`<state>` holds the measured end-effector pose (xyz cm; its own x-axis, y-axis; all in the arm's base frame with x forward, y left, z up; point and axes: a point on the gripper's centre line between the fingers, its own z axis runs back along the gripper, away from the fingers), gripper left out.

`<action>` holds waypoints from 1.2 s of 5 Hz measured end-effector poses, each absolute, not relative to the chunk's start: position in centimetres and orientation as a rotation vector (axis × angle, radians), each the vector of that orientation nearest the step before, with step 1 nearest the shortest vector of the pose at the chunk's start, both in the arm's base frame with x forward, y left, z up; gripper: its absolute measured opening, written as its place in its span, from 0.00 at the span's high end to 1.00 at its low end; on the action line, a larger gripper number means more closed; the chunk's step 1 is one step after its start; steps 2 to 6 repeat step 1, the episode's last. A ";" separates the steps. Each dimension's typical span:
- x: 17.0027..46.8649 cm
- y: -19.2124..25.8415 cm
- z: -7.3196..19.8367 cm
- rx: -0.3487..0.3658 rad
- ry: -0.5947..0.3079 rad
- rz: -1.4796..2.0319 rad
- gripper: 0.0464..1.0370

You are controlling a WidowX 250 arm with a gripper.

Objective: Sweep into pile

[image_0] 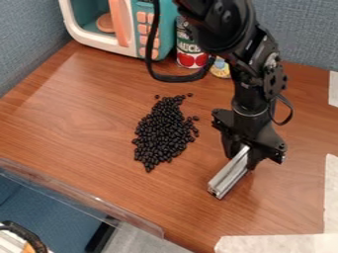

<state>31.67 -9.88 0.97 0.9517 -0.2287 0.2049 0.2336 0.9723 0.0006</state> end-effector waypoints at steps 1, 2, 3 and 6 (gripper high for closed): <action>32.3 -10.6 4.5 -0.018 -0.259 -0.206 0.08; 32.3 -10.6 4.5 -0.018 -0.259 -0.206 0.08; 32.3 -10.6 4.5 -0.018 -0.259 -0.206 0.08; 32.3 -10.6 4.5 -0.018 -0.259 -0.206 0.08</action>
